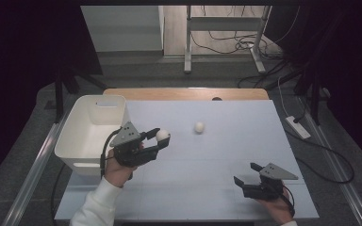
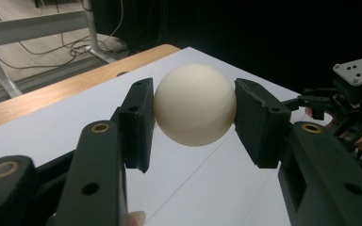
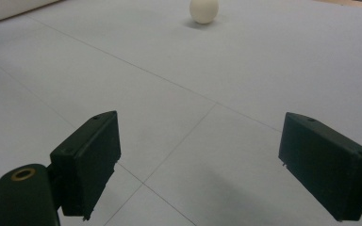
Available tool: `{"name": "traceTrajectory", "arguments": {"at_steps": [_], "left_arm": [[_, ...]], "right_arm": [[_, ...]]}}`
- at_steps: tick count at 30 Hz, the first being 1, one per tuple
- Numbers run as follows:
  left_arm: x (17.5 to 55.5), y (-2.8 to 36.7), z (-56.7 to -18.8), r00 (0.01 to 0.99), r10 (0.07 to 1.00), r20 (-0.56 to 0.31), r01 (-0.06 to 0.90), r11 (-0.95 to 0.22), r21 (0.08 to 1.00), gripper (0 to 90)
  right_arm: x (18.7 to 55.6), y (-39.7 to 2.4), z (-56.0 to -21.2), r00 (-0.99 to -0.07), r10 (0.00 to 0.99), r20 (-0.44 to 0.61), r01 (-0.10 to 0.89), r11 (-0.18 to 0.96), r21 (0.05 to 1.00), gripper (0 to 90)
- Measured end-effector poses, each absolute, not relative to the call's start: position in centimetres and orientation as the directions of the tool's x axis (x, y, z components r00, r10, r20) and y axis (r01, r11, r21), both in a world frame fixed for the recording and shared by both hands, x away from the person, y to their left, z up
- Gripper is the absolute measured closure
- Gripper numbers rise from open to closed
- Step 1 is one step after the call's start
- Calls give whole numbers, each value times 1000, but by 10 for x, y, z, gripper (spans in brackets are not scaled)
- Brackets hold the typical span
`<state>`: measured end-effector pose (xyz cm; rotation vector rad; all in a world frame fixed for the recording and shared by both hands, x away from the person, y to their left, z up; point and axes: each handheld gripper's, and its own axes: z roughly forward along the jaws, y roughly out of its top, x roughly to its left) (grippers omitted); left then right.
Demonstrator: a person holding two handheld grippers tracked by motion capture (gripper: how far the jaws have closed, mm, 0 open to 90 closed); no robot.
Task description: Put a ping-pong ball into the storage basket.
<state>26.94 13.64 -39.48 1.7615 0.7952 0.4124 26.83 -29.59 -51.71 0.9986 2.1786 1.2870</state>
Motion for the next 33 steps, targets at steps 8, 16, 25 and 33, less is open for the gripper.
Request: {"name": "traceTrajectory", "arguments": {"at_steps": [8, 16, 25, 33], "left_arm": [[272, 141, -390, 705, 701, -108, 302, -160, 940, 504], [274, 145, -384, 697, 710, -103, 295, -154, 943, 504], [281, 152, -381, 677, 728, -104, 299, -144, 943, 504], [285, 158, -381, 660, 743, -110, 310, -137, 941, 504]], "right_arm": [[268, -296, -517, -655, 756, 4, 369, 315, 875, 136], [268, -296, -517, -653, 758, 8, 367, 307, 878, 137], [268, -297, -516, -649, 760, 4, 364, 306, 880, 137], [268, -297, -517, -650, 760, 4, 365, 308, 878, 137]]}}
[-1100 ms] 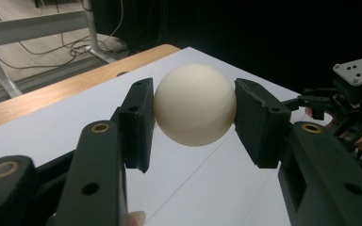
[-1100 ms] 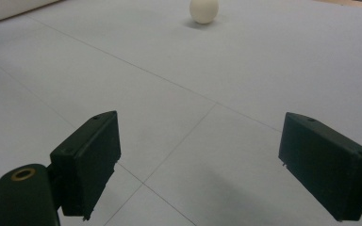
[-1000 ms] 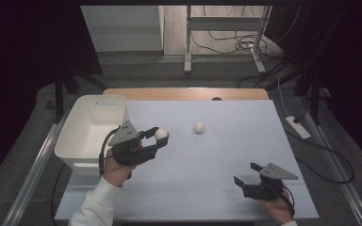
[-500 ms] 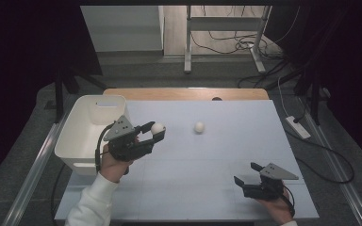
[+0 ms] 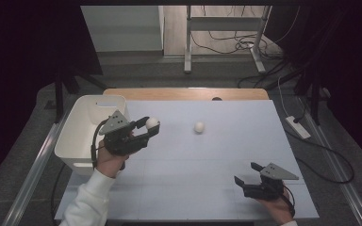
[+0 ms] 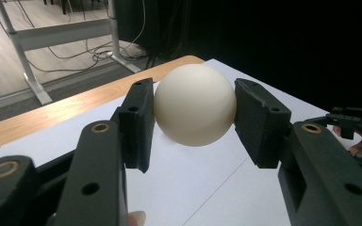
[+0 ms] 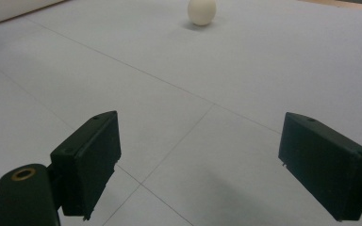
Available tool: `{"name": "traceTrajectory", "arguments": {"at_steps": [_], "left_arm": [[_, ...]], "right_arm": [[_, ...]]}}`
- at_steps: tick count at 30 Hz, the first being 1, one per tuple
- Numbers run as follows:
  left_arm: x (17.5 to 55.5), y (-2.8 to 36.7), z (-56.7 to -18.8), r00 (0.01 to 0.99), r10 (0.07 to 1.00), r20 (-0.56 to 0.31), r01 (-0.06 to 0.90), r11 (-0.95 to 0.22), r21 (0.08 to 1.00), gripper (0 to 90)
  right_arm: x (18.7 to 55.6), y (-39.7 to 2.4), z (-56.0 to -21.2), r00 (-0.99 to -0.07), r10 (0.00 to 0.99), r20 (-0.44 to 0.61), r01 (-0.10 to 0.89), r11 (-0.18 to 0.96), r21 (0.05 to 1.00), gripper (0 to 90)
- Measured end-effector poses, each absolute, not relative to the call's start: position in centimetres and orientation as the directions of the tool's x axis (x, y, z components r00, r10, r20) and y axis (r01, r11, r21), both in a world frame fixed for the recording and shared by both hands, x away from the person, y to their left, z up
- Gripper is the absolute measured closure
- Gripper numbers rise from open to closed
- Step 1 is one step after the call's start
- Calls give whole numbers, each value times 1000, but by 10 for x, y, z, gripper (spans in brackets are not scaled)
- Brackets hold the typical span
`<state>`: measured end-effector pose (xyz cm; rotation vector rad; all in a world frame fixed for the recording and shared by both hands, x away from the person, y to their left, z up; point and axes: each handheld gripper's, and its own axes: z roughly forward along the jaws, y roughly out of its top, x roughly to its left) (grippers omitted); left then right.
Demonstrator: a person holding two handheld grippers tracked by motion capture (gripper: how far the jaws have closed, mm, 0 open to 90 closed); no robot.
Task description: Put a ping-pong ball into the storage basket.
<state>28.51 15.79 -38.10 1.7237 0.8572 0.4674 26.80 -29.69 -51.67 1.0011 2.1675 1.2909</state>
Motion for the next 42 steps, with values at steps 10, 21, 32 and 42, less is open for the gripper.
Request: {"name": "traceTrajectory", "arguments": {"at_steps": [10, 21, 32, 42], "left_arm": [[290, 165, -380, 645, 755, -113, 320, -133, 938, 504], [294, 174, -379, 622, 775, -112, 326, -126, 937, 504], [299, 183, -380, 593, 797, -118, 338, -113, 934, 504], [304, 191, -380, 569, 810, -139, 353, -89, 931, 504]], "right_arm": [[268, -297, -517, -651, 759, 5, 366, 308, 878, 137], [268, -297, -517, -652, 758, 4, 366, 310, 877, 138], [268, -297, -517, -652, 758, 3, 367, 313, 876, 138], [269, -297, -518, -652, 758, 4, 368, 312, 876, 138]]}}
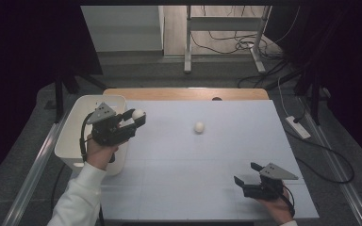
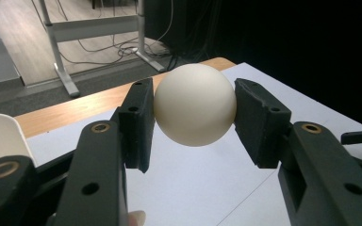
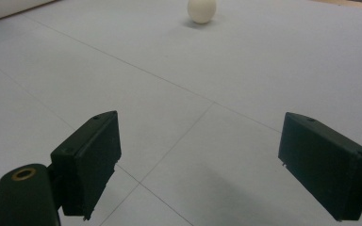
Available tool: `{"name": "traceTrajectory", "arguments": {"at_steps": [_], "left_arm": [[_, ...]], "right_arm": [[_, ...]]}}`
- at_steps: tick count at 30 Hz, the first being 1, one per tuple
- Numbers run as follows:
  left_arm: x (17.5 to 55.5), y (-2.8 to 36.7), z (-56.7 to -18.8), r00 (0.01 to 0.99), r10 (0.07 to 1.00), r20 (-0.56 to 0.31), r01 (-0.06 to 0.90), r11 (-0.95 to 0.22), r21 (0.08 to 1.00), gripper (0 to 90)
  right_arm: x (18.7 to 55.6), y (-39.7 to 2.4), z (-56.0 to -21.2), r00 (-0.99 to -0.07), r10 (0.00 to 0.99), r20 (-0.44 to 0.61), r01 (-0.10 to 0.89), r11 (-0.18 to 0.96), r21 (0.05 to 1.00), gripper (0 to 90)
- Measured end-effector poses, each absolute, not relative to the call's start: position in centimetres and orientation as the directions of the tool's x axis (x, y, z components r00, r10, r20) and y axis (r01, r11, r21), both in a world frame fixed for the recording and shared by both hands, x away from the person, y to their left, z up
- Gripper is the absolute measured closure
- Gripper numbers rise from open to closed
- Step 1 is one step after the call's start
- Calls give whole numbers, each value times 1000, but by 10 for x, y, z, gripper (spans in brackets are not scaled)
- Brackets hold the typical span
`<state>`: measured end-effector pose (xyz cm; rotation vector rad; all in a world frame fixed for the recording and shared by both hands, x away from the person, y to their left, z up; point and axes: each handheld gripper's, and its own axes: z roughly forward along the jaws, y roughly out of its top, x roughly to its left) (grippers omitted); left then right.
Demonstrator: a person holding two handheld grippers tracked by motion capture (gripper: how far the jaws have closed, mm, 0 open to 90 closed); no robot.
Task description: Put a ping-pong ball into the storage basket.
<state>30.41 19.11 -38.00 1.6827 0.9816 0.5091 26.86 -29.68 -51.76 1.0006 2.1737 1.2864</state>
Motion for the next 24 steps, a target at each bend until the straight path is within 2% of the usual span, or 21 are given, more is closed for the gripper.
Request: {"name": "traceTrajectory", "arguments": {"at_steps": [24], "left_arm": [[321, 212, -380, 498, 858, -125, 387, -90, 918, 504]], "right_arm": [[269, -296, -517, -652, 758, 3, 366, 312, 877, 138]]}}
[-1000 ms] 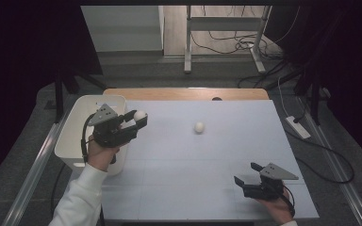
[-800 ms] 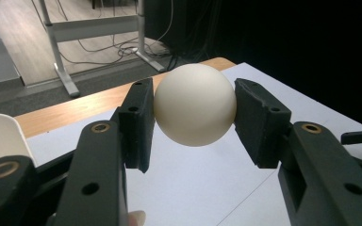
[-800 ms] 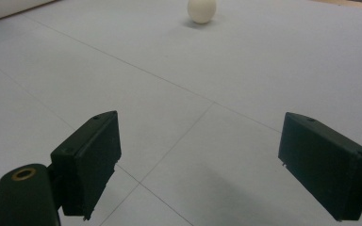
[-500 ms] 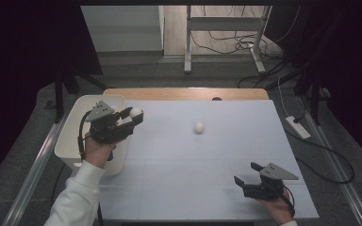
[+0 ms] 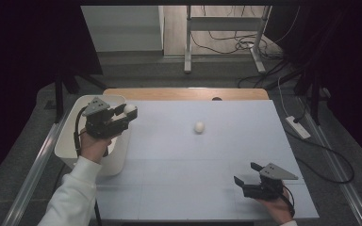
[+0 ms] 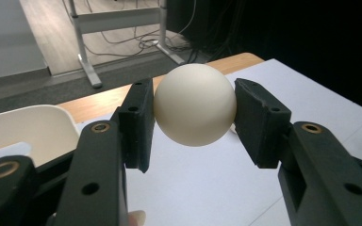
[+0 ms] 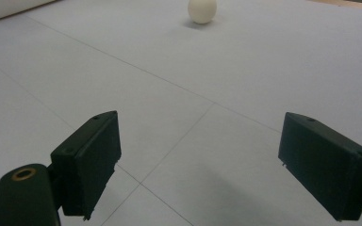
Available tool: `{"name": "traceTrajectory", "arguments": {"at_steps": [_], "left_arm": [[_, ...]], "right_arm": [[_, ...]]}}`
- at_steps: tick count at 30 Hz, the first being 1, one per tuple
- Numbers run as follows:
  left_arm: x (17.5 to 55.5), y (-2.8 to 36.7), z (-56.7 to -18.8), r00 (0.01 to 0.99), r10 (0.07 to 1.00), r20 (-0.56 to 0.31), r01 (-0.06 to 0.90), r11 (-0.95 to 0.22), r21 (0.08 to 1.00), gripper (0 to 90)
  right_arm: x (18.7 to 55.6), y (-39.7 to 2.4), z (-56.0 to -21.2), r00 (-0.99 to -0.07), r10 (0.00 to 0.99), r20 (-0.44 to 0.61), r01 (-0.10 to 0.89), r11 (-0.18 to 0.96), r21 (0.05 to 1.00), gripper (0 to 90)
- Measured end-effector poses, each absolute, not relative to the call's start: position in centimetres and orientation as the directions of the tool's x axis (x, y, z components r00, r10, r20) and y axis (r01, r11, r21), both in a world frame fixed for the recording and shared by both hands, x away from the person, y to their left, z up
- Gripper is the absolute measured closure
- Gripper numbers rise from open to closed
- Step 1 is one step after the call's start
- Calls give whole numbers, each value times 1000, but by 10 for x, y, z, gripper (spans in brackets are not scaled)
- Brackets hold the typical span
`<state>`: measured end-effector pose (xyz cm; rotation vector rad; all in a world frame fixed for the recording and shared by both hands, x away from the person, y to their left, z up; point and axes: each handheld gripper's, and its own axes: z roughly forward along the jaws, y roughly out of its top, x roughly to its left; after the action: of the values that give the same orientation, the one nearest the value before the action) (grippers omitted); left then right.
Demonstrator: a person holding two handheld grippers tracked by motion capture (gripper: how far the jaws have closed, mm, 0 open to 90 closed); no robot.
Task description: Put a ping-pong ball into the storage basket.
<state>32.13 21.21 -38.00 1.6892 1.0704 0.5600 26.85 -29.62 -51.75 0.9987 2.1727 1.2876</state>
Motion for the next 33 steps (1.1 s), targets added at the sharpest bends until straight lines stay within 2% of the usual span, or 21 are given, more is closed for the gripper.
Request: {"name": "traceTrajectory", "arguments": {"at_steps": [33], "left_arm": [[344, 246, -392, 378, 917, -124, 450, -66, 890, 503]], "right_arm": [[269, -296, -517, -649, 761, -2, 367, 315, 876, 139]]}}
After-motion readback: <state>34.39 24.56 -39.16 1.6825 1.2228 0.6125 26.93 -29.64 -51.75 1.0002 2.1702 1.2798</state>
